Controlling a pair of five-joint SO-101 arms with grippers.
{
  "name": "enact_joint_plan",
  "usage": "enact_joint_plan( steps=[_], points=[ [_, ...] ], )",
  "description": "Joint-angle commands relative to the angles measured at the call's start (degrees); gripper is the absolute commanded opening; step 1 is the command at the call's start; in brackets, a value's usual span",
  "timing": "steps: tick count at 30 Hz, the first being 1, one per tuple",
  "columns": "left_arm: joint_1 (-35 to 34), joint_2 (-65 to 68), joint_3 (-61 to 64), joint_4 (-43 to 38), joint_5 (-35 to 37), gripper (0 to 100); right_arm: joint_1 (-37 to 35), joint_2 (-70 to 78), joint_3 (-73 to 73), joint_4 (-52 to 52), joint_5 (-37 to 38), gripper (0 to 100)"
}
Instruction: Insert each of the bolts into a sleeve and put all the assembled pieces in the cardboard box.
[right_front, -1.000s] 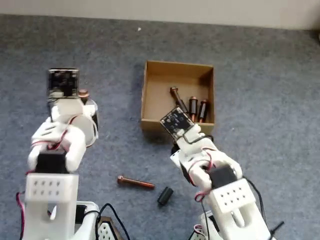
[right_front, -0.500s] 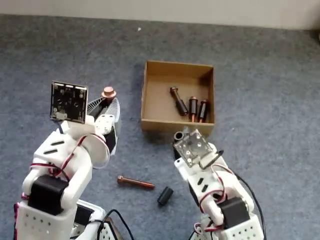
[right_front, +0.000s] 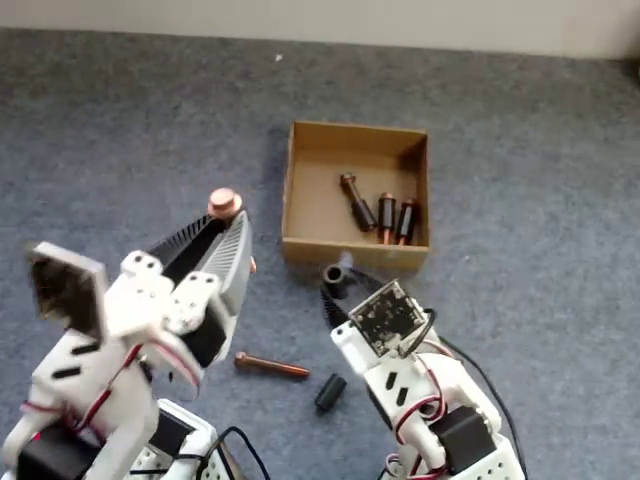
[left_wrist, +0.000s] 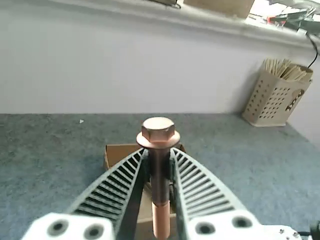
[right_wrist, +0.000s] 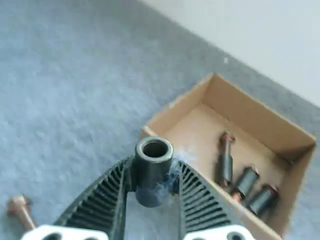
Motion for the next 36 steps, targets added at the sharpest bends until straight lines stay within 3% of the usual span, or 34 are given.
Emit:
enact_joint_plan(
  steps=[1, 8, 15, 19, 27, 32, 36],
  points=[
    [1.1, -5.0, -2.7, -1.8, 2.3, 1, -4.2, -0.9, -0.7, -6.8, -3.7, 0.4],
    [1.1, -13.8, 1.5, -2.1, 2.3, 1, -14.8, -0.9, -0.7, -17.8, -4.7, 0.4],
    [1.4, -20.5, 7.4, -2.1, 2.0, 1, -22.1, -0.9, -0.7, -21.0, -4.4, 0.4],
    [1.4, -20.4, 9.2, -2.1, 2.0, 1, -26.1, -0.9, -0.6, -21.2, 0.9, 0.4],
    [1.5, -20.4, 9.3, -1.7, 2.0, 1, -26.6, -0.9, -0.4, -21.8, 1.6, 0.4],
    [1.5, -20.4, 9.3, -0.3, 2.0, 1, -23.3, -0.9, -0.5, -21.9, 1.6, 0.4],
    [5.3, -20.4, 9.3, 1.7, 1.2, 1, -22.5, -0.9, -0.6, -21.9, 1.4, 0.4]
  ],
)
